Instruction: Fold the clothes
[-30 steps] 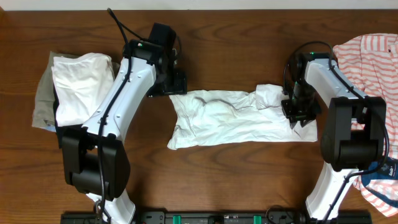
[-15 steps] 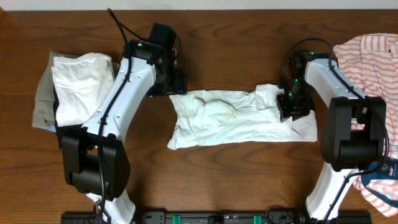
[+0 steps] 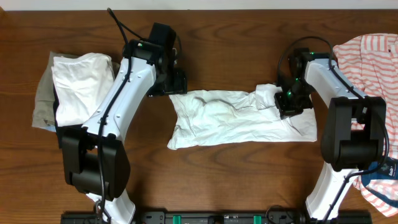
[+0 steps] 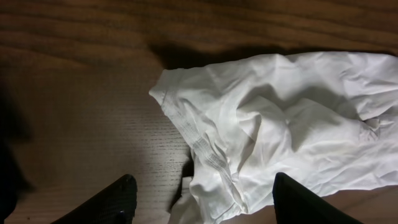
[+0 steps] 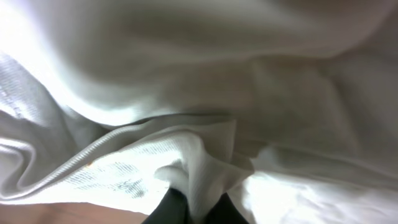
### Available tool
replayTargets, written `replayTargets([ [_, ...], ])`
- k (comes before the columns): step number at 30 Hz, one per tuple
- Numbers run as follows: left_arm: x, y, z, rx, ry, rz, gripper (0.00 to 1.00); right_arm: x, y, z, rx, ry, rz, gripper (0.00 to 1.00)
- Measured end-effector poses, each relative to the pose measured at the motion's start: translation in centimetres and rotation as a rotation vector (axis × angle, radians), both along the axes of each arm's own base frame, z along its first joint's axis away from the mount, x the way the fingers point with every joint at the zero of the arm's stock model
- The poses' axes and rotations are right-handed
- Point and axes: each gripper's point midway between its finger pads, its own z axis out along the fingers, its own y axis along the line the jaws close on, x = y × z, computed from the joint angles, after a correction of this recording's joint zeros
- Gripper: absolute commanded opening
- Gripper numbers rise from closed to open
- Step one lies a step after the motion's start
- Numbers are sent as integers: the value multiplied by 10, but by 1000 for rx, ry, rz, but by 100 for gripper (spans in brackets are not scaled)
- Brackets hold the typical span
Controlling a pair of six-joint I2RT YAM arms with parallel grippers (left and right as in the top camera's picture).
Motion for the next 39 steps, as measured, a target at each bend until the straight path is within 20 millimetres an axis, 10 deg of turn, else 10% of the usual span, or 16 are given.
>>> replayTargets([
  [21, 2, 0, 0, -2, -8, 0, 70, -55, 72, 19, 142, 164, 318, 20],
  [39, 2, 0, 0, -2, -8, 0, 71, -57, 75, 19, 149, 164, 336, 29],
])
